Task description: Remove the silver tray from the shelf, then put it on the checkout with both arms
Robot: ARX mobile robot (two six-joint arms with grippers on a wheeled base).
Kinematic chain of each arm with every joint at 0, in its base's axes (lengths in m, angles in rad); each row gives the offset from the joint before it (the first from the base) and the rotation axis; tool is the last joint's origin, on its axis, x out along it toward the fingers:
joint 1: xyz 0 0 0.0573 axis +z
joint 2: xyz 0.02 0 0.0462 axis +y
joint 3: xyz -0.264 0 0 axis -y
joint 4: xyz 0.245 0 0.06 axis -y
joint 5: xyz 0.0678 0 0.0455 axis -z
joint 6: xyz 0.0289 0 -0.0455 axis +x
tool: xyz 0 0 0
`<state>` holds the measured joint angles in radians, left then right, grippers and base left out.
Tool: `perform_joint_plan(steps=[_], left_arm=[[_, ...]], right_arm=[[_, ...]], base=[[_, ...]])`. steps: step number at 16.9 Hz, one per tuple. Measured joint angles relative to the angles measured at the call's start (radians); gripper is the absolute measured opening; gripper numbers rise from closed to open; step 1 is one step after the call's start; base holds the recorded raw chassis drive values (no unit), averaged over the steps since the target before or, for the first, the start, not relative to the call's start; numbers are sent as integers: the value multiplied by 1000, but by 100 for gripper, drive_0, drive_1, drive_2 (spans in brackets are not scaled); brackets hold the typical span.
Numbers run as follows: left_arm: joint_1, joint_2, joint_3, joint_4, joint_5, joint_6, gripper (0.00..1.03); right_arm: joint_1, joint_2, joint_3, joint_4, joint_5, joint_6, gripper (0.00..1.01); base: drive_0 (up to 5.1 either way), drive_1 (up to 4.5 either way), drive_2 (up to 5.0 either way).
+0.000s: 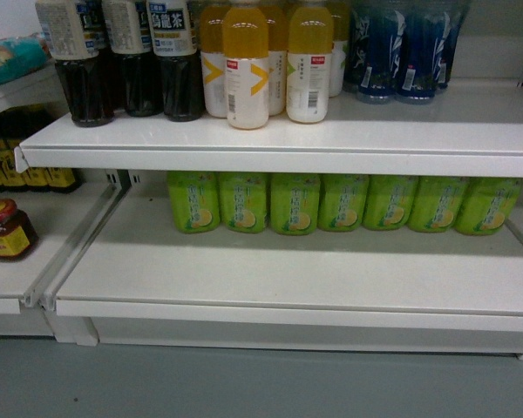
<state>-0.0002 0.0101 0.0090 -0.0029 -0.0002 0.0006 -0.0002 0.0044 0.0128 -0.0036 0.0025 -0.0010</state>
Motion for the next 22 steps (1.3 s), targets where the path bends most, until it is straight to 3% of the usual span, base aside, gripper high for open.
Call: perform_joint_plan(steps=[22], left_arm=[[0, 0, 0, 1, 0, 0, 98]], right_arm=[[0, 0, 0, 1, -2, 0, 98]], base=[[0, 0, 0]])
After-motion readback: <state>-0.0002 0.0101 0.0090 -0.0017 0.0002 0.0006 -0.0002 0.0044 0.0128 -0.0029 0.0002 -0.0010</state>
